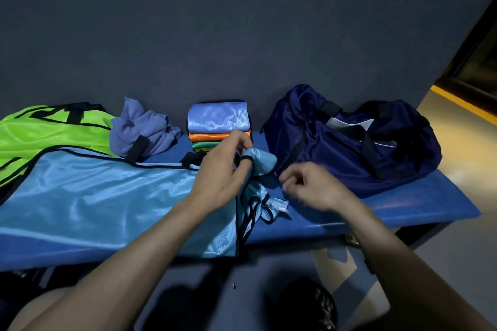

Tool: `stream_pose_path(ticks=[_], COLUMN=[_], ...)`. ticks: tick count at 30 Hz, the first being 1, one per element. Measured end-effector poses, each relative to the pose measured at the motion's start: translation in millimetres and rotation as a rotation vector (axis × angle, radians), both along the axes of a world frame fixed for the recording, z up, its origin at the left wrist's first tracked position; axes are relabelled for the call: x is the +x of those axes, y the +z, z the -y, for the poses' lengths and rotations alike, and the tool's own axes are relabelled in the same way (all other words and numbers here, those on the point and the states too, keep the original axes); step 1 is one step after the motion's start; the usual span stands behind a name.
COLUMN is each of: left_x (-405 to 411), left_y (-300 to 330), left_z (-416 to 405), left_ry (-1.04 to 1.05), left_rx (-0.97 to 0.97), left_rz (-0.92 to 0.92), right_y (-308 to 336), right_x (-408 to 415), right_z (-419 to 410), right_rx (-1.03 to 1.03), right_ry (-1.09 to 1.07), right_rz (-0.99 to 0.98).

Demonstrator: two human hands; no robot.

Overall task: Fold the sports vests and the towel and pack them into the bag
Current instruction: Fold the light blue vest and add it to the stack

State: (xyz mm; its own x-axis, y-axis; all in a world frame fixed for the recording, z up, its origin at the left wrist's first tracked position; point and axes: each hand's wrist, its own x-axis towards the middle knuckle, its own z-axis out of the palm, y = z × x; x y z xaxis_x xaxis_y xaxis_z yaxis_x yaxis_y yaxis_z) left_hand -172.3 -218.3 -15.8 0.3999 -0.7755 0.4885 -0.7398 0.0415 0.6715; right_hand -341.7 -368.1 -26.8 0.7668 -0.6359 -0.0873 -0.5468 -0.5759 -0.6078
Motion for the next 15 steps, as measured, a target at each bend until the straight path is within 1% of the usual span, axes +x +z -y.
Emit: stream_pose_path(ticks=[1,2,5,7,10,12,14,15], left_x=[1.4,2.0,1.4,0.9,1.4,2.0,2.9,3.0], left_y=[1.7,2.6,3.7,4.8,5.6,5.3,5.4,5.4], left_z=[-2.0,-3.3,-5.6,-8.0,-11.9,-14.3,-16.0,-16.5], left_ry=[-0.03,-0.048,-0.063,-0.065,-0.06,-0.051,-0.044,-0.043], left_rx=[-0.007,-0.015,-0.041,-0.034,-0.03,-0.031,-0.035,-0.034], left_rz=[-0.054,-0.097,-0.19,-0.199,-0.176,-0.153,-0.146,-0.147], right_y=[-2.5,-5.3,-13.3,-19.8,-22.4,-15.2,-9.9,-10.0], right_x=[-2.2,-2.4,4.8,12.6,21.8,25.3,28.2,29.5], right_z=[-1.6,-2.8,-3.9,-7.6,-15.6,-20.5,-27.1,-31.0], right_rx=[0.048,0.086,0.121,0.106,0.166,0.194,0.125,0.028], right_ry=[0.076,0.124,0.097,0.07,0.041,0.02,-0.003,-0.005], right_rz=[-0.098,-0.146,-0.122,-0.115,-0.087,-0.115,-0.189,-0.239])
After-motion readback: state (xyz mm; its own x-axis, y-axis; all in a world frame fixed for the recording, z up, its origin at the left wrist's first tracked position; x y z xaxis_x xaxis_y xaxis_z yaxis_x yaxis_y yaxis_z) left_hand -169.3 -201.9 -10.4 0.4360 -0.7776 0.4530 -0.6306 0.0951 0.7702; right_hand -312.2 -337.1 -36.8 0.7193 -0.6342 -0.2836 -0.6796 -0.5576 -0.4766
